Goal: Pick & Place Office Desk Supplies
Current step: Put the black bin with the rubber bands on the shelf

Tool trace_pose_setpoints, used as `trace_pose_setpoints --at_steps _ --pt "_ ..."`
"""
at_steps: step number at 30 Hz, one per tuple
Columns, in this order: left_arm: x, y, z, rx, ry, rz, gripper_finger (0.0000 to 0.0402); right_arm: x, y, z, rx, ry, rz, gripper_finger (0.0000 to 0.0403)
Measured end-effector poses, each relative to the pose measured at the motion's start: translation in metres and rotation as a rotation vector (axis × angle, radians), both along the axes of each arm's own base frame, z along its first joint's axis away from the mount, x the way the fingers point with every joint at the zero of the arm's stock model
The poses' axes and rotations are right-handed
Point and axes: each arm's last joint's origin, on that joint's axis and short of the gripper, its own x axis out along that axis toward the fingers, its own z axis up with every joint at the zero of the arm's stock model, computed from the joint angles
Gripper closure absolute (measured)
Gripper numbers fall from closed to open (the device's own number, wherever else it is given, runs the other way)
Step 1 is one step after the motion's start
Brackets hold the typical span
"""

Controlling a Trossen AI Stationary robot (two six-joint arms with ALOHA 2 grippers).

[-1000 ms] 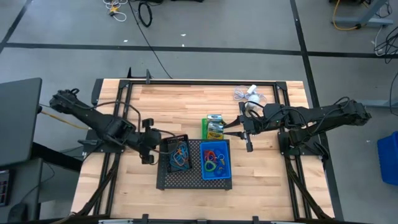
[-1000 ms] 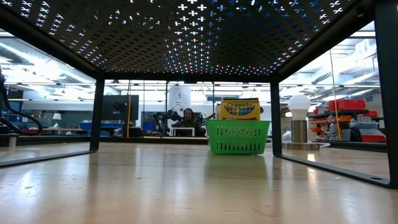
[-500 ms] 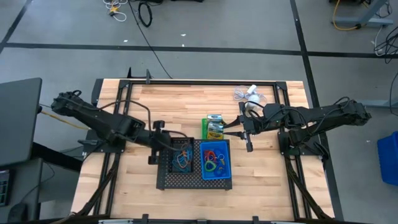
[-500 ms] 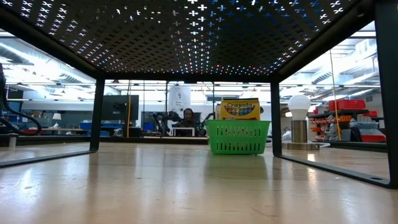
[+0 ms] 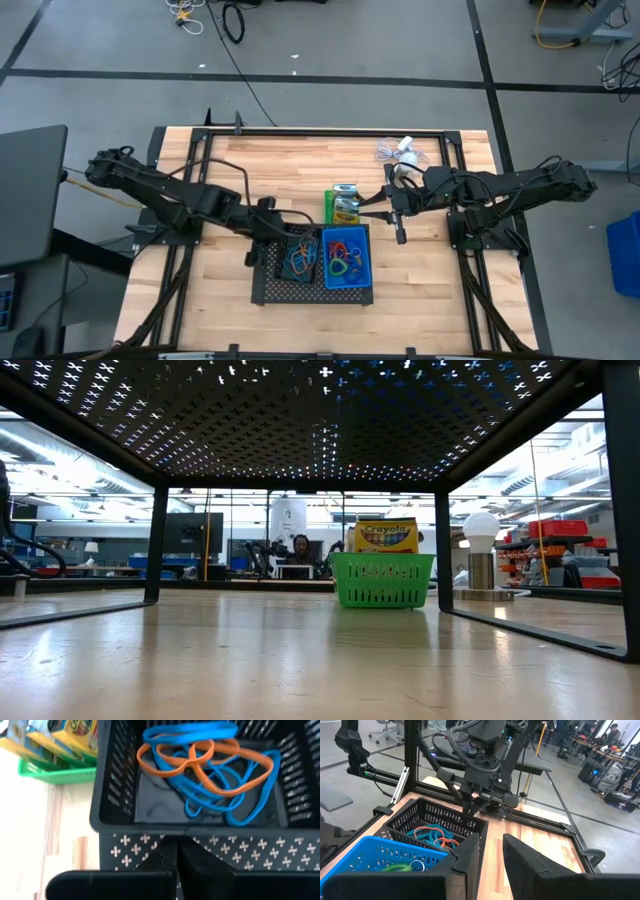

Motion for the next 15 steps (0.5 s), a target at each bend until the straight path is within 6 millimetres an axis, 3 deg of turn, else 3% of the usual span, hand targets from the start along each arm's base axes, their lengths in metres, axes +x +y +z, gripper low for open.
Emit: trace_pose_setpoints --at_steps 7,15 --pt "-0.006 0.001 -0.001 -0.013 0.051 0.036 0.0401 0.0 0.0 0.0 0.008 0.001 -0.002 0.0307" --pt "-0.005 -0.012 0.002 -0.103 0.019 -0.043 0.0401 0.0 0.0 0.0 0.008 0.001 -0.002 0.0307"
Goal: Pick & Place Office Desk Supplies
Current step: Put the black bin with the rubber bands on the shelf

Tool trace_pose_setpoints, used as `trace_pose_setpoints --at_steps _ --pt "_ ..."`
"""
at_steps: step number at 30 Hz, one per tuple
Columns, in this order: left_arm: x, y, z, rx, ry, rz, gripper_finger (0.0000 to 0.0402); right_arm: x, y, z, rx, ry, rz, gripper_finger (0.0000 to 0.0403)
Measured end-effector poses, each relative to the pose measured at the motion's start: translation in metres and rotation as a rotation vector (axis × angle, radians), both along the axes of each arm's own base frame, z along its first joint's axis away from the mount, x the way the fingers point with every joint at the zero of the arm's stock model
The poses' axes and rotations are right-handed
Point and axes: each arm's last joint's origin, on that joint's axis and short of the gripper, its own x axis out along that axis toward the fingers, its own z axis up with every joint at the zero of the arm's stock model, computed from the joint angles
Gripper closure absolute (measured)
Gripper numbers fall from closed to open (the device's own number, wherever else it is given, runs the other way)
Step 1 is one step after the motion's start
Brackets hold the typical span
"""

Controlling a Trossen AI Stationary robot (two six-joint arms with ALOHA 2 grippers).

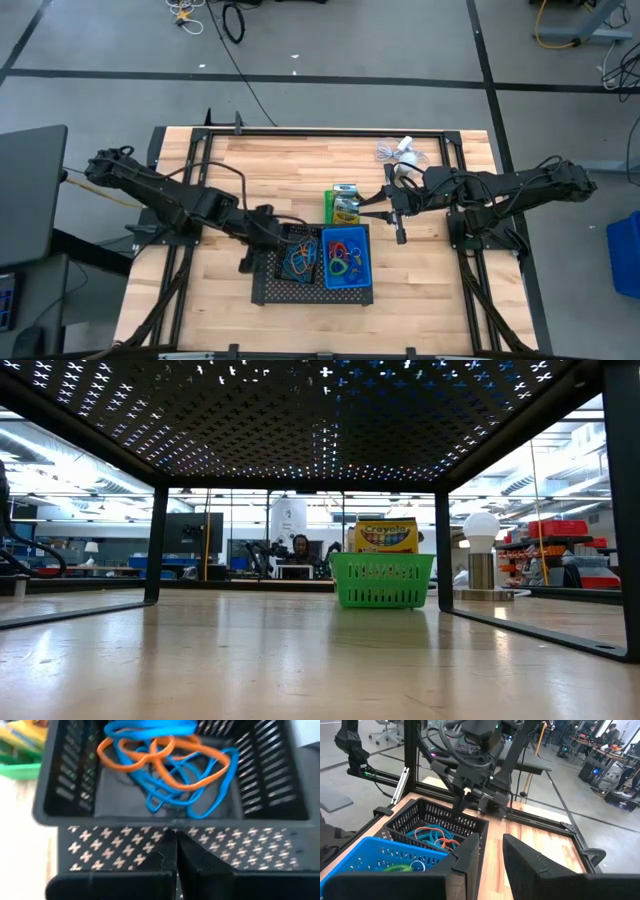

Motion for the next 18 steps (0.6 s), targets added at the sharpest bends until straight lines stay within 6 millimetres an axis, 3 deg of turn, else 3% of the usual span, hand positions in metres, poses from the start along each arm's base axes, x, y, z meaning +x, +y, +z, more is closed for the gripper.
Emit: trace_pose_setpoints --at_steps 18 --pt "0.0053 -0.0041 0.0034 -0.025 -0.063 -0.047 0.0401 0.0001 0.0 0.0004 0.001 -0.005 0.0 0.0307"
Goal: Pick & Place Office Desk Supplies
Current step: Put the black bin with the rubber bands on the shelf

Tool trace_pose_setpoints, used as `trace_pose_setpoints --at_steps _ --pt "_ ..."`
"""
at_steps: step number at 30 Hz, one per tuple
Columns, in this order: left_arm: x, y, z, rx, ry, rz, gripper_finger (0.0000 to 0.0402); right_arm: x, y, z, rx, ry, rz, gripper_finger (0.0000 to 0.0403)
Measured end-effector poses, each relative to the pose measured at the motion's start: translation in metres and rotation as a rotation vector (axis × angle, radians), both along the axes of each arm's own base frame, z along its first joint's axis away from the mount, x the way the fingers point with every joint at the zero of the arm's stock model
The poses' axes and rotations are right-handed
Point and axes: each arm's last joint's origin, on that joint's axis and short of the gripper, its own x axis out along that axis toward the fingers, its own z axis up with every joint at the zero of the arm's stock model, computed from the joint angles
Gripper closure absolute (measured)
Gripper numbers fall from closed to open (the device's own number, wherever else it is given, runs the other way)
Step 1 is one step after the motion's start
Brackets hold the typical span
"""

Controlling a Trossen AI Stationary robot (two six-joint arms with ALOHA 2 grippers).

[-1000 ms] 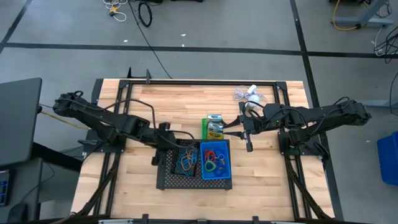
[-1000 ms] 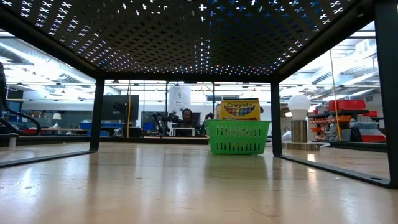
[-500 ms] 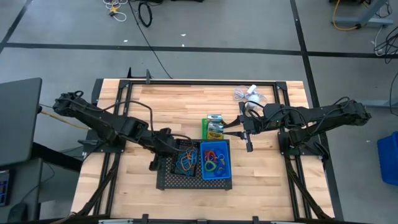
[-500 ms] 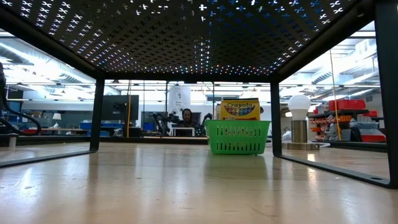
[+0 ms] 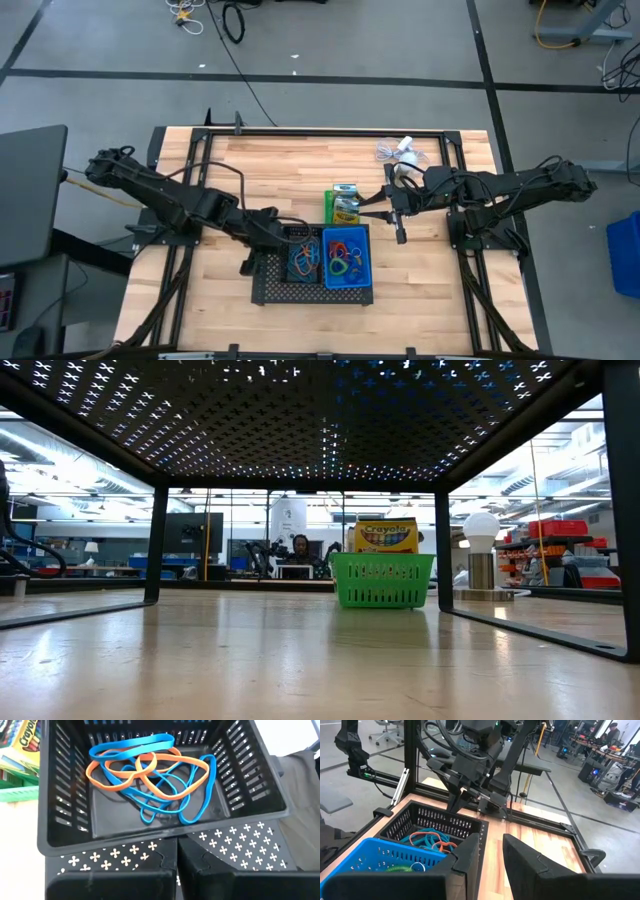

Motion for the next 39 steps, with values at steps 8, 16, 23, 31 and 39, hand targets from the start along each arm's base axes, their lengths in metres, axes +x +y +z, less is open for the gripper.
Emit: trace_pose_setpoints --at_steps 8,16,23,31,39 --pt "0.005 -0.002 -0.003 0.011 -0.013 -0.024 0.0401 0.0 0.0 0.0 0.0 0.0 0.0 0.0307" --pt "0.014 -0.002 -0.014 0.033 0.017 -0.054 0.0401 0.0 0.0 0.0 0.0 -0.002 0.0 0.0307" --pt "0.019 0.005 -0.012 0.018 -0.018 -0.071 0.0401 0.0 0.0 0.0 0.001 -0.004 0.0 0.0307" --pt "0.021 0.01 -0.012 0.015 -0.018 -0.077 0.0401 0.0 0.0 0.0 0.0 -0.004 0.0 0.0307" --pt "0.022 0.008 -0.012 -0.002 -0.025 -0.096 0.0401 0.0 0.0 0.0 0.0 -0.003 0.0 0.0307"
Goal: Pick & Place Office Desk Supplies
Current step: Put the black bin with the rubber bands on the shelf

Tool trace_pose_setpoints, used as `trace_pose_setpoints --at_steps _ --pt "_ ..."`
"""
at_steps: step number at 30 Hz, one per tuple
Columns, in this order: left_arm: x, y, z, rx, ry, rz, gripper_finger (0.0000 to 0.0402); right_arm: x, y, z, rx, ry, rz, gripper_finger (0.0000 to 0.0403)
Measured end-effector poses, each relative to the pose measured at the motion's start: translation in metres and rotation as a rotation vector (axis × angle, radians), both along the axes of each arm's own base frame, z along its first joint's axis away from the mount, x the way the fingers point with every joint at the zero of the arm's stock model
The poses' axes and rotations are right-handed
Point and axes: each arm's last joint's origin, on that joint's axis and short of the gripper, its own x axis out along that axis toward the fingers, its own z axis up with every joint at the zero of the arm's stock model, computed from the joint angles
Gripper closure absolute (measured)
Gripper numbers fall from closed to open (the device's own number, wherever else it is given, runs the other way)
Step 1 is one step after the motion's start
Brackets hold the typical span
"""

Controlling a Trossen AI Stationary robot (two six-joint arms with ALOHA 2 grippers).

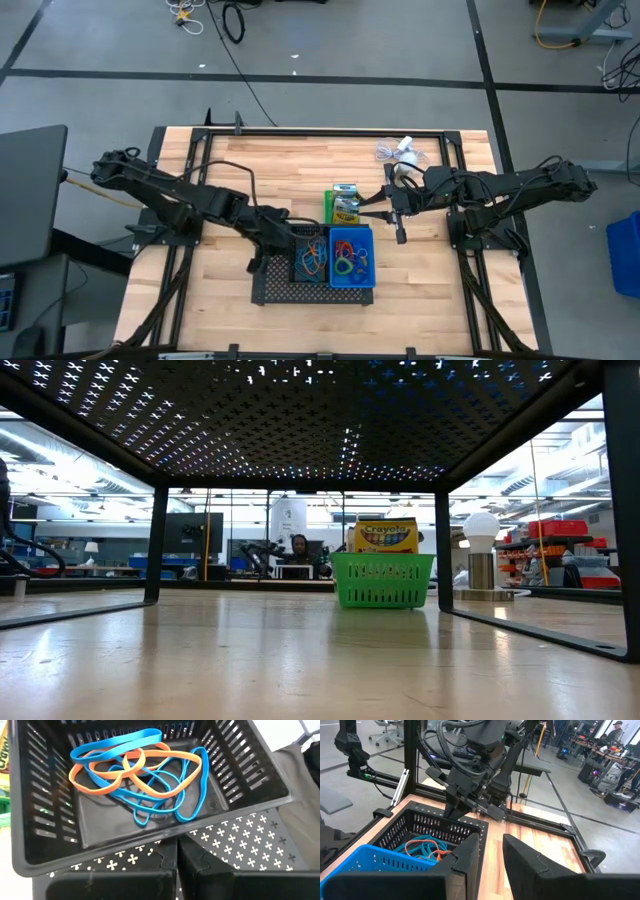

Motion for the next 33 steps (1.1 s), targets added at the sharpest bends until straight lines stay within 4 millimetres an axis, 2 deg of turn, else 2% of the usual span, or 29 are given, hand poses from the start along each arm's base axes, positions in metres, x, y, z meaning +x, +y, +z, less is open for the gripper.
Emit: trace_pose_setpoints --at_steps 14,20,26,33 --pt "0.0 0.0 -0.001 0.013 0.003 0.001 0.0401 0.0 0.0 0.0 -0.001 0.004 0.0 0.0307" --pt "-0.001 0.004 0.0 0.12 -0.022 0.043 0.0401 0.0 0.0 -0.002 -0.004 0.023 0.0 0.0307" --pt "-0.011 0.013 0.019 0.318 -0.143 0.146 0.0401 -0.001 -0.001 -0.005 -0.022 0.048 -0.019 0.0307" --pt "-0.041 0.026 0.057 0.424 -0.306 0.252 0.0401 0.003 -0.006 -0.008 -0.035 0.065 -0.039 0.0307"
